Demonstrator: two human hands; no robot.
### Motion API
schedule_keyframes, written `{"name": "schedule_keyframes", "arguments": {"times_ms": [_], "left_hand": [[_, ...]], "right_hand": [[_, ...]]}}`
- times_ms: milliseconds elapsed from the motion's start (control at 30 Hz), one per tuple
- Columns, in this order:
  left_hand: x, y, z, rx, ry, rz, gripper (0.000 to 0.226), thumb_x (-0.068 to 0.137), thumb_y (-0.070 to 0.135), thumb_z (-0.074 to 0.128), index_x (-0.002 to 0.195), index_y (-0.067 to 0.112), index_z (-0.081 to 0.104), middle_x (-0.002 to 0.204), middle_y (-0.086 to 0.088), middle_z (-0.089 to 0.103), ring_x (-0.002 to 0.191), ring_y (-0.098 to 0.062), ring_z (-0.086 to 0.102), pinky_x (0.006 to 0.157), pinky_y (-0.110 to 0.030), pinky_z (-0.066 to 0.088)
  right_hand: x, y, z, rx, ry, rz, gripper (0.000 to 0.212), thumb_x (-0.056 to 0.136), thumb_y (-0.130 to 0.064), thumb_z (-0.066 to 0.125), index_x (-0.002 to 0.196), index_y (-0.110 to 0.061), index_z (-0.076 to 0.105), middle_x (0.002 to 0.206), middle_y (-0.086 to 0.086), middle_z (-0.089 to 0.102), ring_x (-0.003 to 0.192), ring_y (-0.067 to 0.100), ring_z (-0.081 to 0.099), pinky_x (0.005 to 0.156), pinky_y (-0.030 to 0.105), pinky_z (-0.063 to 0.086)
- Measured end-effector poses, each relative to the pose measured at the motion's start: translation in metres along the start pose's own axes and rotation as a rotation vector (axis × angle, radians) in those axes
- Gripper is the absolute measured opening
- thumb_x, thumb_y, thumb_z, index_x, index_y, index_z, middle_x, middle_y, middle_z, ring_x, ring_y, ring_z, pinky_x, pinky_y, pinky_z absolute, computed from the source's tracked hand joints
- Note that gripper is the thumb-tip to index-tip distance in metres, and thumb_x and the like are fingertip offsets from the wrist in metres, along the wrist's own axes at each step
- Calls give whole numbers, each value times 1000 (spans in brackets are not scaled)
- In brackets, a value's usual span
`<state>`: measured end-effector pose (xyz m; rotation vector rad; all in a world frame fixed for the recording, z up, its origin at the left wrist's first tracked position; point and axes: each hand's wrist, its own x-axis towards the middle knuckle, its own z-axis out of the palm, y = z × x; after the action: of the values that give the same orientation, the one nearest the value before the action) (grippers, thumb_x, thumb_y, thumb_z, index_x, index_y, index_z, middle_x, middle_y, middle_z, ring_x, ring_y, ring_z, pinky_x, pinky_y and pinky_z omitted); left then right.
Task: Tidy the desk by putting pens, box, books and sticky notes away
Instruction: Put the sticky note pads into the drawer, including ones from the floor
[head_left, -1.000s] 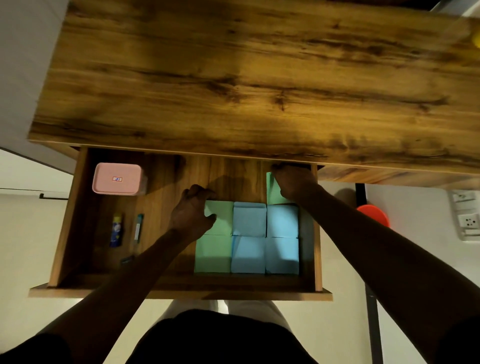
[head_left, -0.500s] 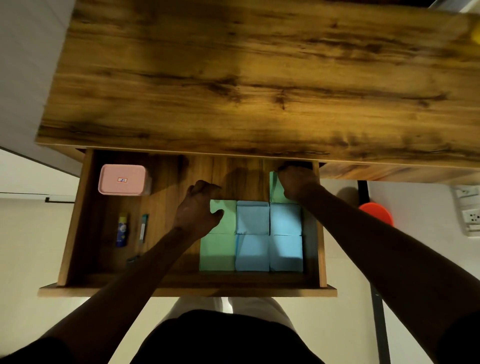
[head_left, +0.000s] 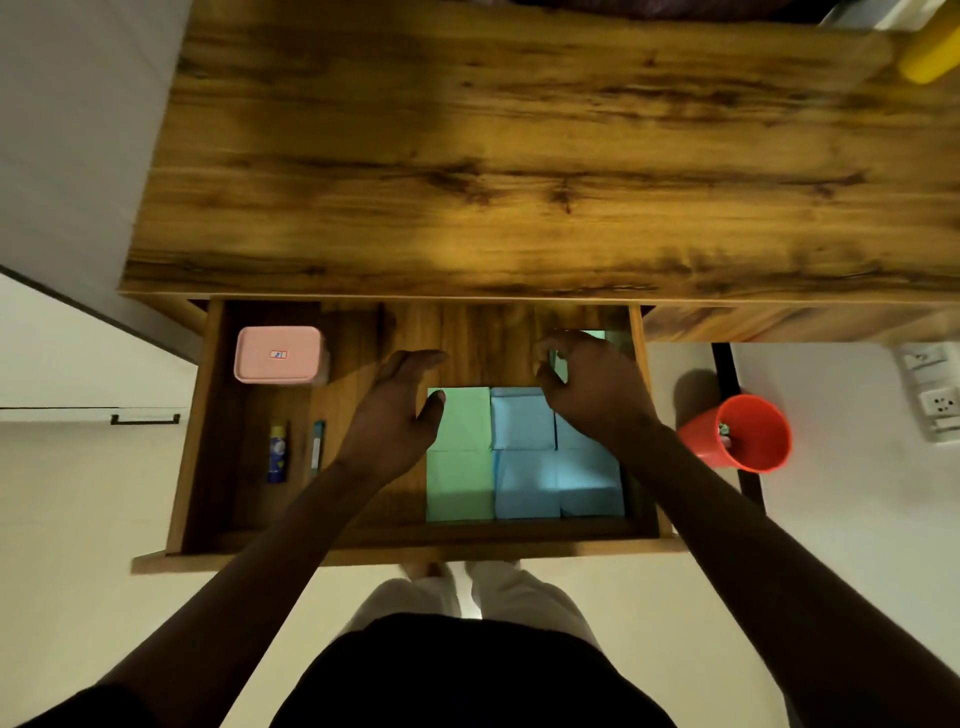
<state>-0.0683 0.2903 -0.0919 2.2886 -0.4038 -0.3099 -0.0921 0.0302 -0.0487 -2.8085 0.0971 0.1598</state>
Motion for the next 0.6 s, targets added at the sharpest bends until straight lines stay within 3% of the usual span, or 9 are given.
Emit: {"name": "schedule_keyframes", "arguments": {"times_ms": [100, 300, 433, 600], "left_hand": [[-18, -1, -9, -23, 1, -7, 44, 97, 24, 60, 139, 31, 50, 142, 7, 51, 123, -13, 55, 95, -42, 55], [-64, -6, -24, -25, -13, 16, 55, 98, 16, 60, 147, 30, 40, 147, 6, 47, 125, -11, 54, 100, -36, 53], [-100, -15, -32, 45, -49, 61, 53, 99, 26, 60, 147, 32, 39, 150, 6, 43, 130, -14, 49, 100, -33, 48], [-144, -17, -29, 219, -41, 104, 38, 96, 31, 66, 131, 34, 51, 139, 4, 52, 122, -22, 56, 87, -40, 57]], "right_hand": [[-25, -27, 5, 113, 71, -12, 27, 94, -38, 60, 117, -25, 66, 115, 0, 72, 101, 22, 69, 81, 32, 57], [-71, -70, 28, 241, 96, -57, 28, 97, -39, 59, 120, -26, 66, 124, -6, 69, 110, 17, 65, 89, 34, 54], [-104, -80, 45, 227, 73, -57, 30, 96, -39, 61, 124, -27, 66, 130, -8, 66, 118, 14, 62, 94, 33, 54], [-147, -77, 56, 213, -20, -59, 34, 97, -47, 57, 125, -30, 64, 131, -11, 65, 120, 10, 60, 96, 31, 52]]}}
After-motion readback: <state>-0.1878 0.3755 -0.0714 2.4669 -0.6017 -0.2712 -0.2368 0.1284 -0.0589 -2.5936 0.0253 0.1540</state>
